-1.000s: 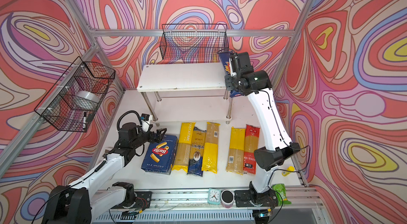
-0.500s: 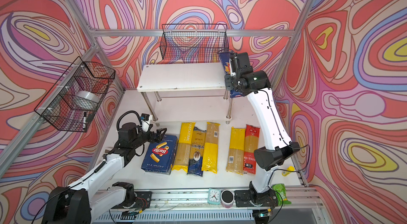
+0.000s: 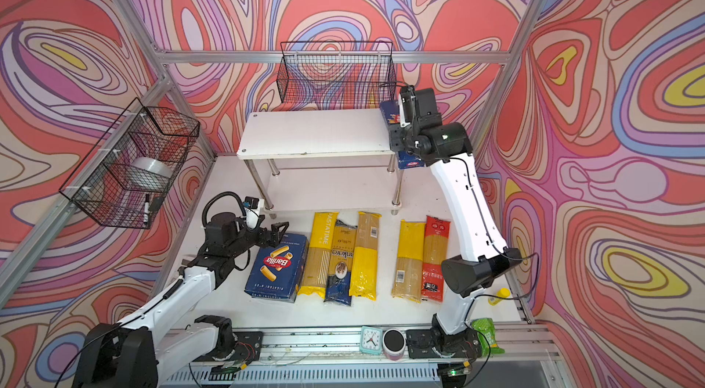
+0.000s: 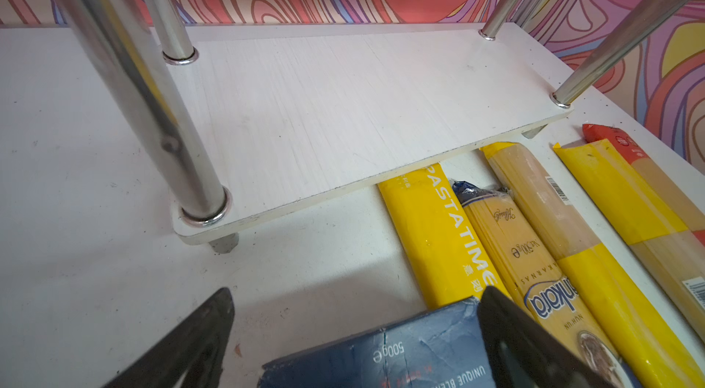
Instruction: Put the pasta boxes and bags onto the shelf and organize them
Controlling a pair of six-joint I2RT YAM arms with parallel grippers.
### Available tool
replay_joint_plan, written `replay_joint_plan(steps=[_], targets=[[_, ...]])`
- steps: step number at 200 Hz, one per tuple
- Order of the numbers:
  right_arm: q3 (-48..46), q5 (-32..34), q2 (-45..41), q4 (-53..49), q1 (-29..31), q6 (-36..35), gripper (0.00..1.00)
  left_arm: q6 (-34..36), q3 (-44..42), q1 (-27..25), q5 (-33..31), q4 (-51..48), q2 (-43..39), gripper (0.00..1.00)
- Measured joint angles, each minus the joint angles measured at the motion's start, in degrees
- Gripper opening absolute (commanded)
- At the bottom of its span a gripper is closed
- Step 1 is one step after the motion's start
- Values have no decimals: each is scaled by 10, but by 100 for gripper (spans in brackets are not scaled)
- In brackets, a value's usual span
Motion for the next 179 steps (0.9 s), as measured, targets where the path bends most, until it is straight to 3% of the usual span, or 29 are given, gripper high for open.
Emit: replay_joint_plan(steps=[52,87,179], targets=[[-35,-19,-116,-14,0,5,59,0,0,0,0,0,0,100],[-130,-41,-198,-21,0,16,59,0,0,0,-1,0,0,100],[-246,-82,-235,-22,0,33,62,0,0,0,-1,0,0,100]])
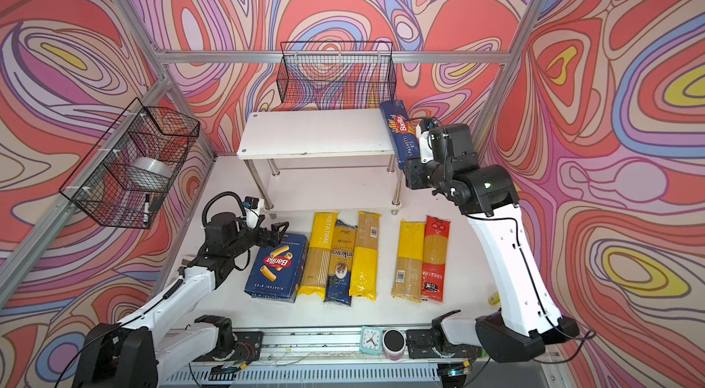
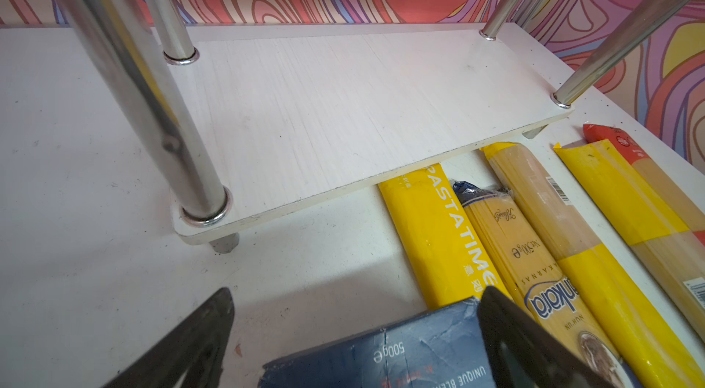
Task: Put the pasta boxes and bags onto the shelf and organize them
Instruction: 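Hold the box upright on the shelf and draw the right arm back slightly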
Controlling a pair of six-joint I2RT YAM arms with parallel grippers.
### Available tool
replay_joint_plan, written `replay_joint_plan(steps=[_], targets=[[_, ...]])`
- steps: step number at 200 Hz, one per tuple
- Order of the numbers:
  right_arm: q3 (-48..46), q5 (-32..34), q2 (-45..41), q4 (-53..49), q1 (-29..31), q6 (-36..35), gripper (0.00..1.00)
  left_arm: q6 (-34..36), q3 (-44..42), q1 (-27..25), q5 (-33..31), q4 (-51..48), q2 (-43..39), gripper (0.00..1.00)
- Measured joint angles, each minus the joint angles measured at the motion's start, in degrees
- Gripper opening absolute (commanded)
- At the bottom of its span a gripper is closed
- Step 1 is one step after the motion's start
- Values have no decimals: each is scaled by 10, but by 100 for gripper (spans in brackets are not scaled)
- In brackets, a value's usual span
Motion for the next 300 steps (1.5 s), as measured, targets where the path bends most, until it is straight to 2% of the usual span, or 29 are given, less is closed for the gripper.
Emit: replay_joint_plan(steps=[167,268,300], targets=[[-17,-92,22,41,0,9,61,0,0,0,-2,0,0,100],[-4,-104,22,33,0,4,64,0,0,0,-4,0,0,100],[31,-101,23,19,0,-10,64,0,0,0,-4,0,0,100]])
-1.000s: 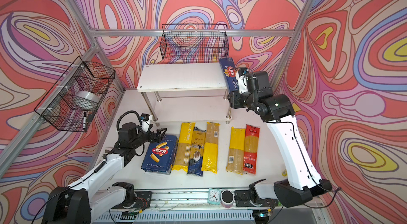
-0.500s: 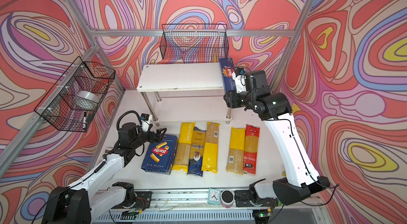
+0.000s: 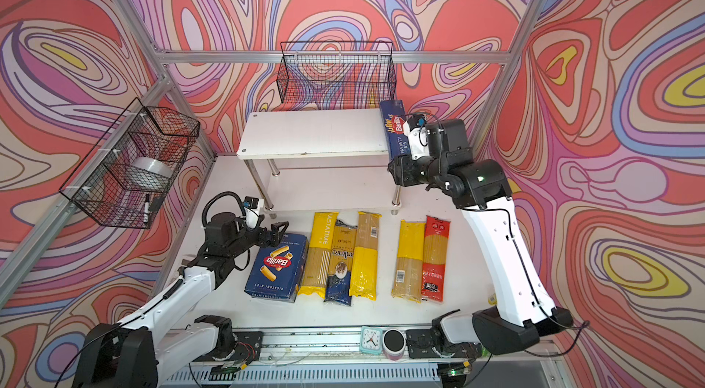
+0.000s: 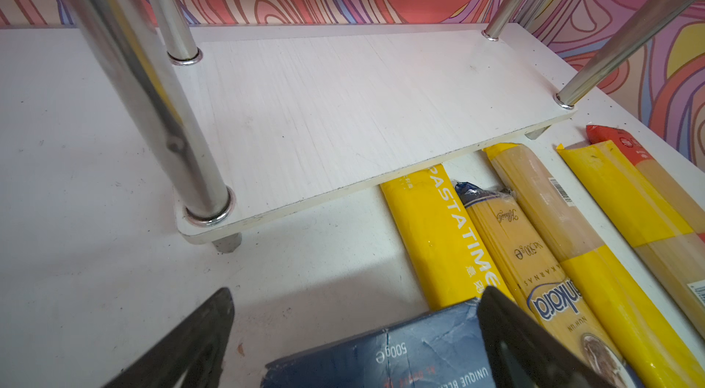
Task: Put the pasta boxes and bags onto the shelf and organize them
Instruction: 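Hold the box upright on the shelf and draw the right arm back slightly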
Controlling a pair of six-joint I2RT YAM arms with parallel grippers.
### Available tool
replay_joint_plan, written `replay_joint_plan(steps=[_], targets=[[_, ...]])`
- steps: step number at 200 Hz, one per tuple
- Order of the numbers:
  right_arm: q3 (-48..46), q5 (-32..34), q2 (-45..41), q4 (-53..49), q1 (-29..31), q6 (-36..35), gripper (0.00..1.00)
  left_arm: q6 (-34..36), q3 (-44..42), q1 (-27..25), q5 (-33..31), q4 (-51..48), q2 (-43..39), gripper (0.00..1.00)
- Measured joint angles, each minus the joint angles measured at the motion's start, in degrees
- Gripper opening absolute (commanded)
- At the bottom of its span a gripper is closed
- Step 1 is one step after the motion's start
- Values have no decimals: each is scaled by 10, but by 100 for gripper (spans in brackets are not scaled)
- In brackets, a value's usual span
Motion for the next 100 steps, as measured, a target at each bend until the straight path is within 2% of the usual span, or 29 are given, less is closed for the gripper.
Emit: replay_joint_plan(steps=[42,75,100], targets=[[42,0,0,-22,0,-13,65,0,0,0,-2,0,-2,100],[43,1,-2,-58,0,-13,66,0,-1,0,-5,0,-11,100],[19,-25,-23,-72,0,-20,67,0,-6,0,-5,0,-18,100]])
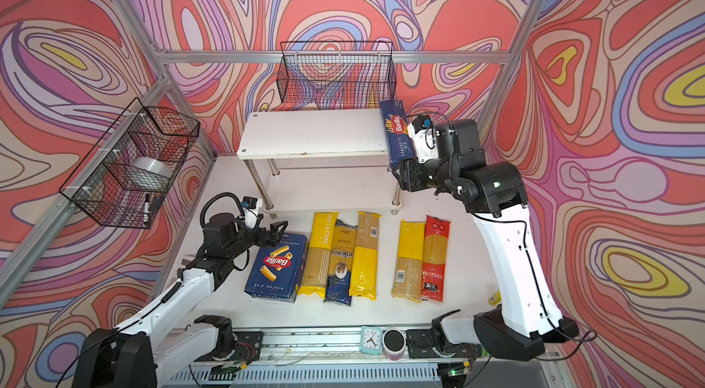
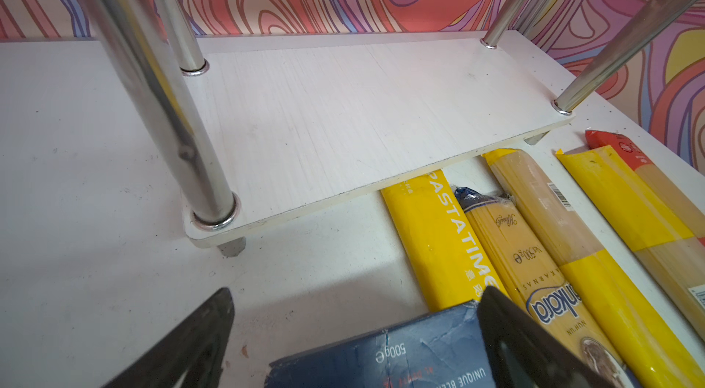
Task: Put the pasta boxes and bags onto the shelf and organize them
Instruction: 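Hold the box upright on the shelf and draw the right arm back slightly, then release the box and move the right gripper down over the yellow spaghetti bags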
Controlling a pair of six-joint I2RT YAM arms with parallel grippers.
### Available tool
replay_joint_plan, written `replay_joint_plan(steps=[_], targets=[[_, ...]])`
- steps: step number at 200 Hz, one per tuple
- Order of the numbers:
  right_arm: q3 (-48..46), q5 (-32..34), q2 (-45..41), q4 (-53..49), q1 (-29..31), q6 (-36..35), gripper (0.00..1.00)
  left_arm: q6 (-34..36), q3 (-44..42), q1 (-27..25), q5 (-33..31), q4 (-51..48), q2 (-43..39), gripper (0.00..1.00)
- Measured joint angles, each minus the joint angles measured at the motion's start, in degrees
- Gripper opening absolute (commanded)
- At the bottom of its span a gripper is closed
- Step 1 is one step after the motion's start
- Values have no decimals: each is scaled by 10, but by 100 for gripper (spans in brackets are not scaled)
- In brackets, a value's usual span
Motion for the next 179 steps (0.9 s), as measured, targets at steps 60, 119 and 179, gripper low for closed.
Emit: replay_joint_plan(steps=[60,119,179], targets=[[-202,-86,-97,-7,0,-7,68,0,-3,0,0,0,-3,100],[-344,-86,-210,34,0,80,68,0,-3,0,5,0,-2,100],[-544,-62,-250,143,0,204,67,0,-3,0,5,0,-2,100]])
